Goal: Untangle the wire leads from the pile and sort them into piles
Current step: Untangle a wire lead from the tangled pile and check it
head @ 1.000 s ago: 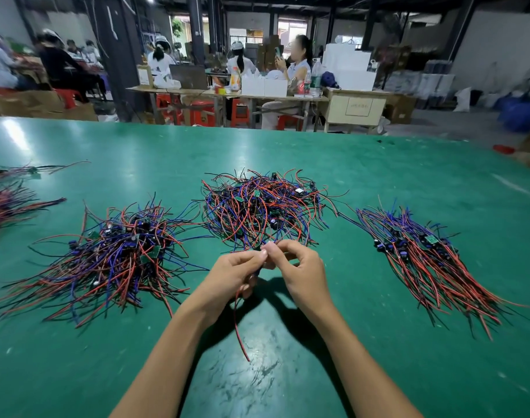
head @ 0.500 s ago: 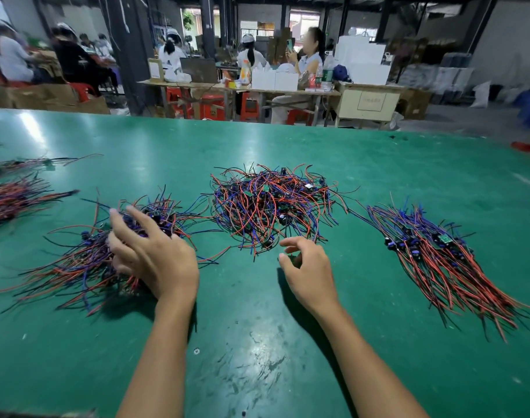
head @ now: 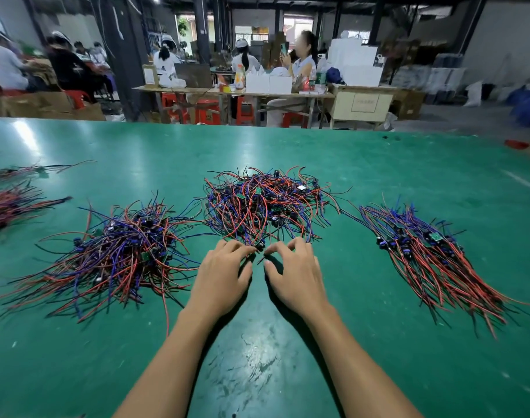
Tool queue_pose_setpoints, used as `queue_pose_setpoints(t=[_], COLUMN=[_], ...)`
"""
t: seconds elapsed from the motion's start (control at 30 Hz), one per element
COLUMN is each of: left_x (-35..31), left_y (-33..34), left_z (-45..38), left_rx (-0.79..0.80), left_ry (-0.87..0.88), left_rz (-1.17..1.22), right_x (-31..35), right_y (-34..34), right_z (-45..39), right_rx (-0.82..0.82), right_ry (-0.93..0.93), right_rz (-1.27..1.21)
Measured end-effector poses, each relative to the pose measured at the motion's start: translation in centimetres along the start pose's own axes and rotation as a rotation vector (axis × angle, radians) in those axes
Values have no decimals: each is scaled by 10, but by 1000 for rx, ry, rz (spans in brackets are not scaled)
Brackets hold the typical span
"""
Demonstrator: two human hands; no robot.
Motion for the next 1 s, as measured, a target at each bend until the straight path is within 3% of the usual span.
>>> queue_pose_setpoints(t=[0.23,0.4,0.57,0.83,0.93,1.0], left_x=[0,-1,1,-3,-4,-6], left_y=[0,-1,-8,-17,-18,-19], left_z=[-2,0,1,3,0,-2], left_rx=[4,6,-80,-247,-317,-278], left_ry=[-50,-82,-145,34,-53,-169], left_rz=[-13,-36,34,205,450,720], right_x=[7,15,11,11,11,7], right_y=[5,4,6,-5,-11,-14], right_z=[-11,-26,-20,5,5,2], right_rx=[69,42,-18,-97,-90,-81], right_ry=[49,290,231,-14,117,219], right_rz=[99,-113,-173,-758,-1074,-1133])
Point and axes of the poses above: each hand's wrist, its own z-axis away from the middle knuckle, its own y-axis out of the palm, x = y × z, the point moved 2 cm from there along -z, towards the middle knuckle, and after that the axes turned 3 degrees about x, right-handed, at the moved point
